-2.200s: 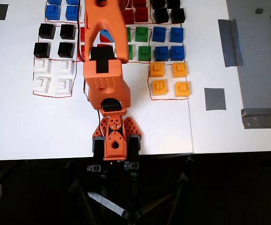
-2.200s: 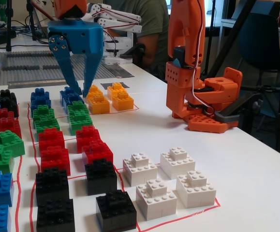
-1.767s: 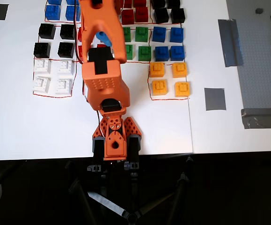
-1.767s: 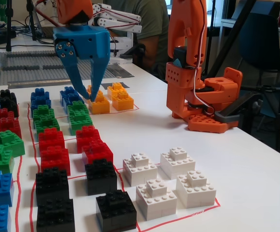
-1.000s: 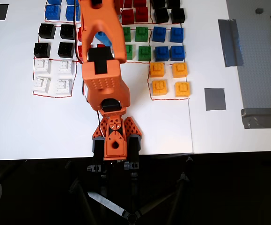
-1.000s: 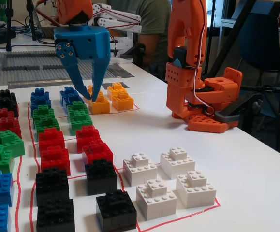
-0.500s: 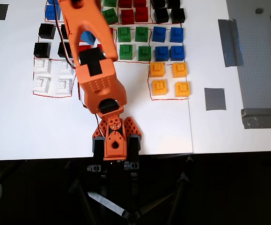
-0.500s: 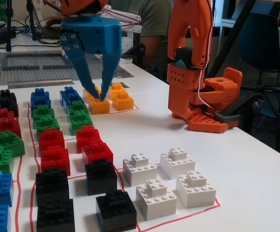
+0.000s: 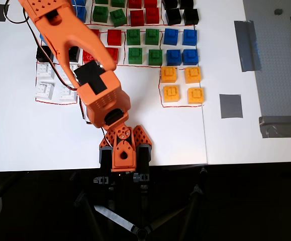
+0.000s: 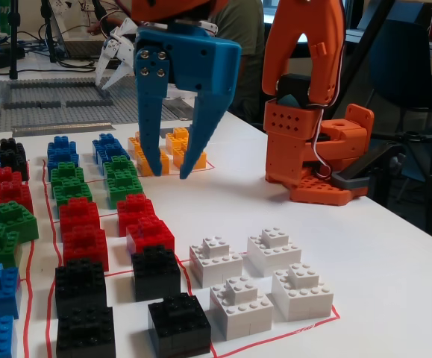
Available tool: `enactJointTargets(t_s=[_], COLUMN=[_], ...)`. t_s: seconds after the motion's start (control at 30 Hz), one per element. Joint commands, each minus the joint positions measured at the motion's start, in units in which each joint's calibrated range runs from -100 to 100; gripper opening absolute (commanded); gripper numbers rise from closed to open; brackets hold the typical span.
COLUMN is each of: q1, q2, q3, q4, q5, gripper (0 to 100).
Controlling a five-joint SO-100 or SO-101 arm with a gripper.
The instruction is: Grab the block and put it in the grey marker
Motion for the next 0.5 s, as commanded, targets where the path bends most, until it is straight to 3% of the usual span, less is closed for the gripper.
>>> enactJointTargets(t_s=[0.0,0.47], q1=[-0.7,-4.8], q2=[-3.4,0.1], q3=[-4.6,-2.3], q4=[-2.7,-7.2], q5=[-0.8,-1.5], gripper=[14,18])
